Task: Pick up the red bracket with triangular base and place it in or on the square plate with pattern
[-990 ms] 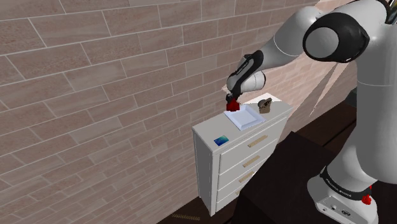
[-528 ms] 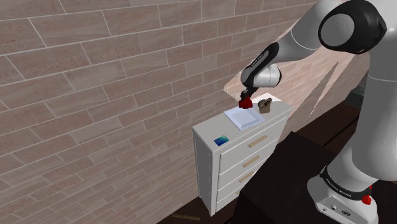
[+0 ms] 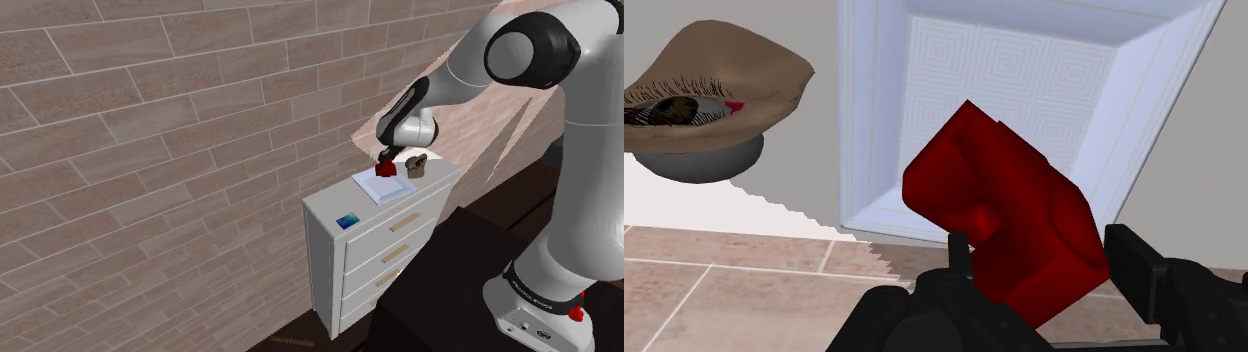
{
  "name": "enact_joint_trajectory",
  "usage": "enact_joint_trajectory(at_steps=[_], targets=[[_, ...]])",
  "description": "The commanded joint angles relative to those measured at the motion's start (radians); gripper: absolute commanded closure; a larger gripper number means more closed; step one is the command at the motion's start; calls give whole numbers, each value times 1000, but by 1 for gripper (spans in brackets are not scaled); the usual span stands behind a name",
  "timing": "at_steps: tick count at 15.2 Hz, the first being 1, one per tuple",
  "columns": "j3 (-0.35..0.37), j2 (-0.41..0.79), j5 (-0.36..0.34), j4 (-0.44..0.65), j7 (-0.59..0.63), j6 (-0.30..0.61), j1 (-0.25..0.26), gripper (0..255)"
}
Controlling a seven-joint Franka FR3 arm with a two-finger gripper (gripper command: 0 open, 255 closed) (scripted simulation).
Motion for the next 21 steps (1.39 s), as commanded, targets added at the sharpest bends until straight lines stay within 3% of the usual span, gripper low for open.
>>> enact_joint_trajectory(at_steps=[1,9,17,18,21], targets=[[29,23,23,4,-23,23,-24,255],[134,126,83,40,-87,104,-114,255],[138,131,84,42,-89,108,-118,255],[138,131,84,42,-89,108,-118,0],[138,131,84,42,-89,108,-118,0]])
